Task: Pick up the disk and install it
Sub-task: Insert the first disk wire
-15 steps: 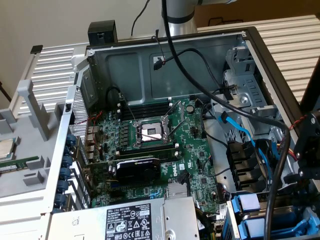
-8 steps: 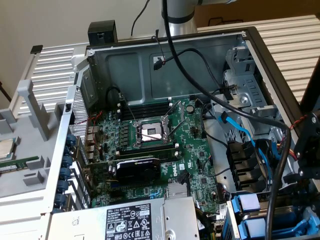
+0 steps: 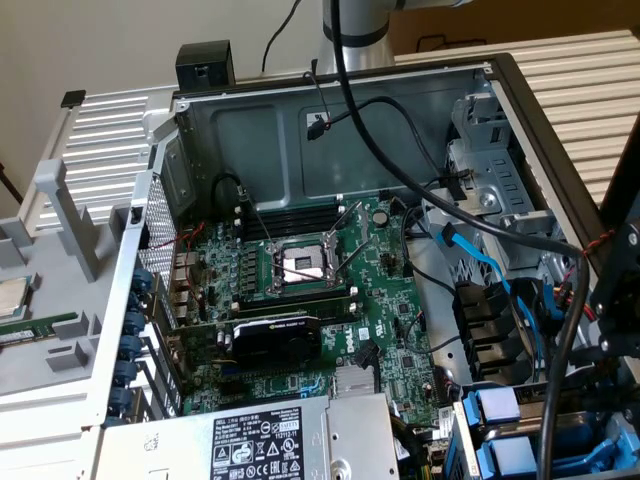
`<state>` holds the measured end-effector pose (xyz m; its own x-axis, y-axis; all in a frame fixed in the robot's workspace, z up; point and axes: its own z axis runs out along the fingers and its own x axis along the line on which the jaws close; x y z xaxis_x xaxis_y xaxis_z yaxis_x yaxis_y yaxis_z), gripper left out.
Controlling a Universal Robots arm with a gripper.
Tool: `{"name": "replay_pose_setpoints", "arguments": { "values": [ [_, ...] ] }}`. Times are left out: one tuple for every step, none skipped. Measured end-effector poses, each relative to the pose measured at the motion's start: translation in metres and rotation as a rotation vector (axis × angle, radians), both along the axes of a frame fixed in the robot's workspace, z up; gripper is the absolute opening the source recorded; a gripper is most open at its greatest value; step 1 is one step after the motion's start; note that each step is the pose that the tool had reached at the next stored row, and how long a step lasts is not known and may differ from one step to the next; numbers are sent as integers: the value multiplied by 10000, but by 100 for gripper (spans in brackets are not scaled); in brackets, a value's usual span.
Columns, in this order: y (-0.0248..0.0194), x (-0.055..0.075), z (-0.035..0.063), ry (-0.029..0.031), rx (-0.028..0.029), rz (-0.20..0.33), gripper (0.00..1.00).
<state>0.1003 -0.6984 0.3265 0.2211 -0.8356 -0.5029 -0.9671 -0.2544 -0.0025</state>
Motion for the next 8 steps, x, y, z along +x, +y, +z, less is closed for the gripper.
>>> {"name": "replay_pose_setpoints", "arguments": {
  "values": [
    [0, 0, 0, 17, 1, -1, 32],
    [0, 0, 0, 19, 2, 0, 32],
    [0, 1, 0, 24, 1, 1, 32],
    [0, 1, -1, 30, 2, 1, 32],
    [0, 1, -1, 35, 2, 1, 32],
    [0, 4, -1, 42, 1, 2, 32],
    [0, 6, -1, 49, 2, 2, 32],
    [0, 11, -1, 58, 2, 2, 32]
  ]
}}
